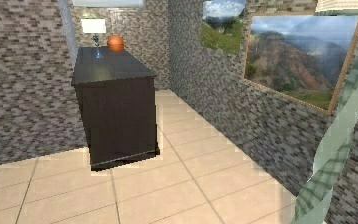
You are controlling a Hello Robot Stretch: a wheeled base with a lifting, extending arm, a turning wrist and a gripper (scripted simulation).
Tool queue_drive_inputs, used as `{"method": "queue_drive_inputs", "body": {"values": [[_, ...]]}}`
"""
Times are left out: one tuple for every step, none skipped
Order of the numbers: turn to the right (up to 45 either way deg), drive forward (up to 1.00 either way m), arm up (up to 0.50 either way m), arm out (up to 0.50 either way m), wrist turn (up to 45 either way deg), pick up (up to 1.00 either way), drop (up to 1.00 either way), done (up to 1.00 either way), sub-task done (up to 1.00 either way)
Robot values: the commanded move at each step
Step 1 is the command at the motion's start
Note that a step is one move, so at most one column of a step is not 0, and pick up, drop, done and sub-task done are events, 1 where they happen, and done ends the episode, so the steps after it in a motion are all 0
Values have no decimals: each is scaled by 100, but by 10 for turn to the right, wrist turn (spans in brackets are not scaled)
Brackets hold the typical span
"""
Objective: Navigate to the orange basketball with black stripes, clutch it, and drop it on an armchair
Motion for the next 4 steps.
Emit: {"method": "queue_drive_inputs", "body": {"values": [[0,0,0,0,450,0,0,0,0],[0,0,0,0,390,0,0,0,0],[0,0,-46,0,0,0,0,0,0],[0,0,-32,0,0,0,0,0,0]]}}
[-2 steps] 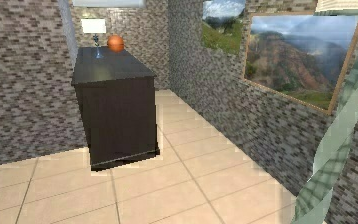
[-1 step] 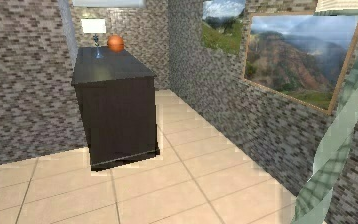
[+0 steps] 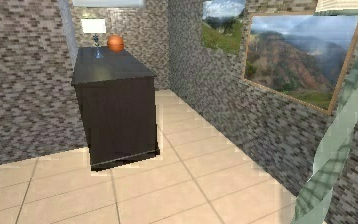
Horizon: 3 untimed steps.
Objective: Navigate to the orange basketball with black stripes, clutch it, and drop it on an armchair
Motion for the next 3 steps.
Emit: {"method": "queue_drive_inputs", "body": {"values": [[0,0,0,0,0,0,100,0,0],[0,0,10,0,0,0,0,0,0],[0,0,0,-8,0,0,0,0,0]]}}
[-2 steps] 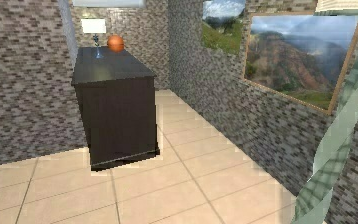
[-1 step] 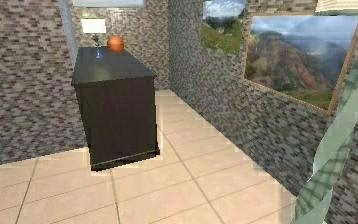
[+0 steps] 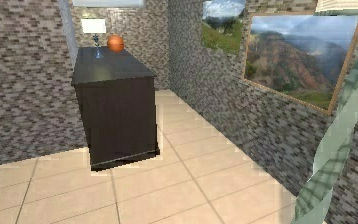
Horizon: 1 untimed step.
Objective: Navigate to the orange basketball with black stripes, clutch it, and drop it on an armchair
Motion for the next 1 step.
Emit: {"method": "queue_drive_inputs", "body": {"values": [[0,0,0,0,0,0,0,100,0]]}}
